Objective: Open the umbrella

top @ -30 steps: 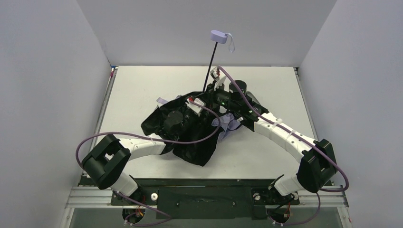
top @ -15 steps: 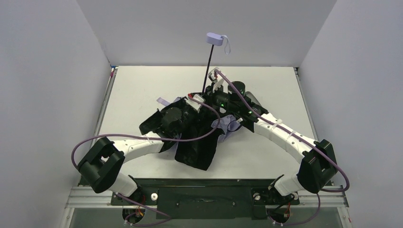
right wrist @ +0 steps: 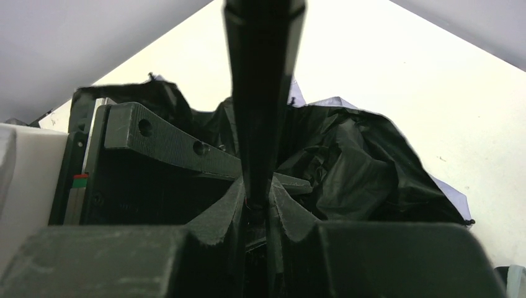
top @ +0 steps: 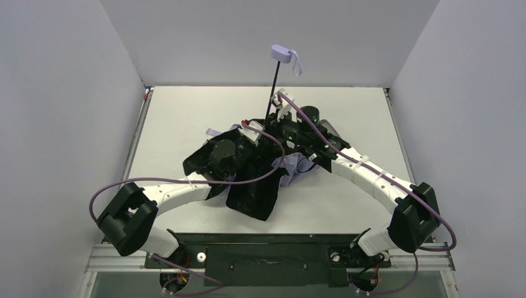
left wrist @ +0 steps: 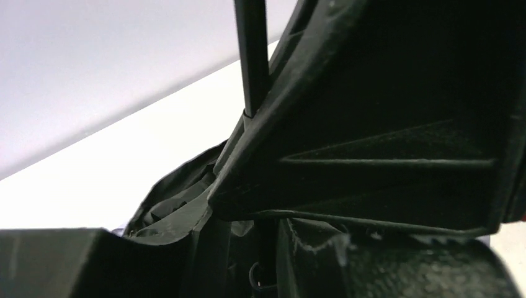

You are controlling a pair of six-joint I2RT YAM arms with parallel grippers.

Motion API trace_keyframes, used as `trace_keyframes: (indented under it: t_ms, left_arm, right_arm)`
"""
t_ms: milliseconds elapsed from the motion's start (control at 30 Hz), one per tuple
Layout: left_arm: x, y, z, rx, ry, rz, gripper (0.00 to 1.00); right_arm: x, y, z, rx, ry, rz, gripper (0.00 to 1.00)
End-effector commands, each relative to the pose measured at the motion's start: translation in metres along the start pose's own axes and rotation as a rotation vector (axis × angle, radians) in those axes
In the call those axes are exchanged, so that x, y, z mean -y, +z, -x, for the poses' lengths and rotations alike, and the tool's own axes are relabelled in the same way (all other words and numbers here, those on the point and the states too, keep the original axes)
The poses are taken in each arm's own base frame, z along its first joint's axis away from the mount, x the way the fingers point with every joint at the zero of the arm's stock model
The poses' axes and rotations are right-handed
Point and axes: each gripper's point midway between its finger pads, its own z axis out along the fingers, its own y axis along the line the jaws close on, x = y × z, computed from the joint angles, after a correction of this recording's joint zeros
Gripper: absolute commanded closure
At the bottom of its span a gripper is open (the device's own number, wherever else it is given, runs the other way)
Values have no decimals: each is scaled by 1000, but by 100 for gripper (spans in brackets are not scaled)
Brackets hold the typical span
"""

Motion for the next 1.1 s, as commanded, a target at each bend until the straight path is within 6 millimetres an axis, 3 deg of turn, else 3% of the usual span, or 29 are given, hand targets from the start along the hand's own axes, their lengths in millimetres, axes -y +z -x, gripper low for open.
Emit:
trace_keyframes:
  t_ms: [0, 233, 333, 433, 767, 967, 1067]
  left_arm:
    - [10, 0, -7, -18, -46, -33, 82]
    - [22, -15, -101, -217, -165, -3, 83]
    - [29, -26, -133, -294, -205, 6, 76]
    - [32, -35, -158, -360, -234, 16, 70]
    - [36, -52, -215, -515, -267, 76, 74]
    - [28, -66, -230, -584, -260, 139, 71]
    - [27, -76, -235, -612, -263, 144, 71]
  right_arm:
    - [-13, -8, 61, 154, -59, 26, 100]
    - [-9, -12, 104, 241, -68, 15, 100]
    - [-8, -16, 132, 303, -74, 13, 100]
    - [-7, -19, 146, 335, -68, 15, 100]
    - [-5, -26, 166, 389, -59, 26, 100]
    - [-17, -43, 213, 513, -52, 57, 100]
    - [-21, -49, 228, 553, -42, 64, 100]
